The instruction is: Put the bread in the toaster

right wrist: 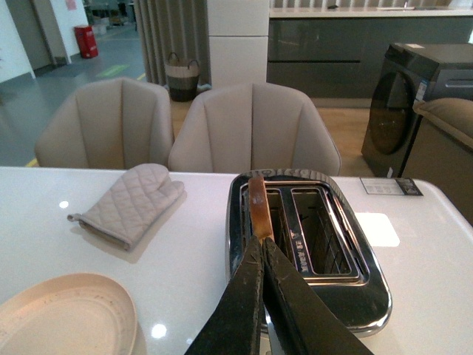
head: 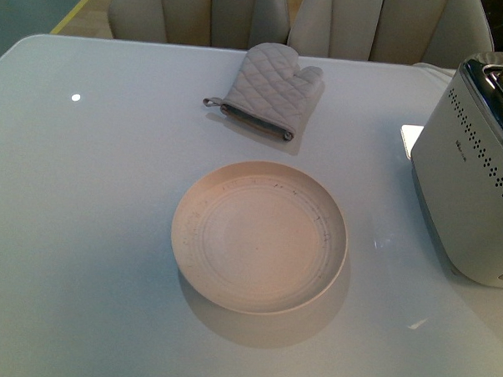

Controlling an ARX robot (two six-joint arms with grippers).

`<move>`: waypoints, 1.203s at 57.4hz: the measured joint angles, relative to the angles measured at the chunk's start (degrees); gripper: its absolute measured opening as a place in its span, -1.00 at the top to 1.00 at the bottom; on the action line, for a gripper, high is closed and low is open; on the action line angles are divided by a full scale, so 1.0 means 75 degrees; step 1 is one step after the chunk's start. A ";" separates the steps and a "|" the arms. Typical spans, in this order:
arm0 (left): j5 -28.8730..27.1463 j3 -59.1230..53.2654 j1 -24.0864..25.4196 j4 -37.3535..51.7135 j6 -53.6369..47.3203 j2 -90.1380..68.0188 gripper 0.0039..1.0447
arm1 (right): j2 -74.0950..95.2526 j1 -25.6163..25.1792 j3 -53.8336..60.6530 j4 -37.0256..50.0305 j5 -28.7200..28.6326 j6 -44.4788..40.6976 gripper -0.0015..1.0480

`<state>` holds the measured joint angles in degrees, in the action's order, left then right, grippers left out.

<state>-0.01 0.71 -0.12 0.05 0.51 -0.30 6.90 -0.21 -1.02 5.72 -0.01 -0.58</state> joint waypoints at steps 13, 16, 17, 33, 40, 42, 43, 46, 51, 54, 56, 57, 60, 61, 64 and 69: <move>0.0000 0.0000 0.0003 -0.0003 0.0000 0.0000 -0.86 | -0.0857 0.0000 -0.0003 -0.0737 0.0003 0.0000 0.96; 0.0000 0.0000 0.0000 -0.0003 0.0000 0.0000 -0.86 | -0.0860 0.0000 -0.0003 -0.0737 0.0003 0.0000 0.96; 0.0000 0.0000 0.0000 -0.0003 0.0000 0.0000 -0.86 | -0.0863 0.0000 0.0000 -0.0737 0.0003 0.0000 0.96; -0.0003 0.0000 0.0003 -0.0003 0.0000 0.0000 -0.86 | -0.0874 0.0000 0.0000 -0.0737 0.0003 0.0000 0.65; -0.0003 0.0000 0.0003 -0.0003 0.0000 0.0000 -0.86 | -0.0874 0.0000 -0.0003 -0.0737 0.0003 0.0000 0.11; 0.0000 0.0000 0.0003 -0.0003 0.0000 0.0000 -0.86 | -0.0874 0.0000 -0.0003 -0.0737 0.0003 0.0000 -0.02; -0.0003 0.0000 0.0003 -0.0003 0.0000 0.0000 -0.86 | -0.0874 0.0000 -0.0003 -0.0737 0.0003 0.0000 -0.09; 0.0000 0.0000 0.0003 -0.0003 0.0000 0.0000 -0.86 | -0.0874 0.0000 -0.0003 -0.0737 0.0003 0.0000 -0.25; -0.0003 0.0000 0.0003 -0.0003 0.0000 0.0000 -0.86 | -0.0874 0.0000 -0.0003 -0.0737 0.0003 0.0000 -0.55; 0.0000 0.0000 0.0003 -0.0003 0.0000 0.0000 -0.86 | -0.0874 0.0000 -0.0003 -0.0737 0.0003 0.0000 -0.71; -0.0003 0.0000 0.0003 -0.0003 0.0000 0.0000 -0.86 | -0.0874 0.0000 -0.0003 -0.0737 0.0003 0.0000 -0.80; 0.0000 0.0000 0.0003 -0.0003 0.0000 0.0000 -0.86 | -0.0874 0.0000 -0.0003 -0.0737 0.0003 0.0003 -0.85; -0.0003 0.0000 0.0000 -0.0003 0.0000 0.0000 -0.86 | -0.0874 0.0000 0.0000 -0.0737 0.0003 0.0006 -0.83; -0.0003 0.0000 0.0003 -0.0003 0.0000 0.0000 -0.86 | -0.0874 0.0000 -0.0003 -0.0737 0.0003 0.0006 -0.82; 0.0000 0.0000 0.0003 -0.0003 0.0000 0.0000 -0.86 | -0.0874 0.0000 -0.0003 -0.0737 0.0003 0.0006 -0.83; 0.0000 0.0000 0.0003 -0.0003 0.0000 0.0000 -0.86 | -0.0874 0.0000 0.0000 -0.0737 0.0003 0.0006 -0.83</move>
<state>-0.01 0.71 -0.10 0.03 0.51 -0.30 0.34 -0.21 -1.02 0.19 0.01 -0.54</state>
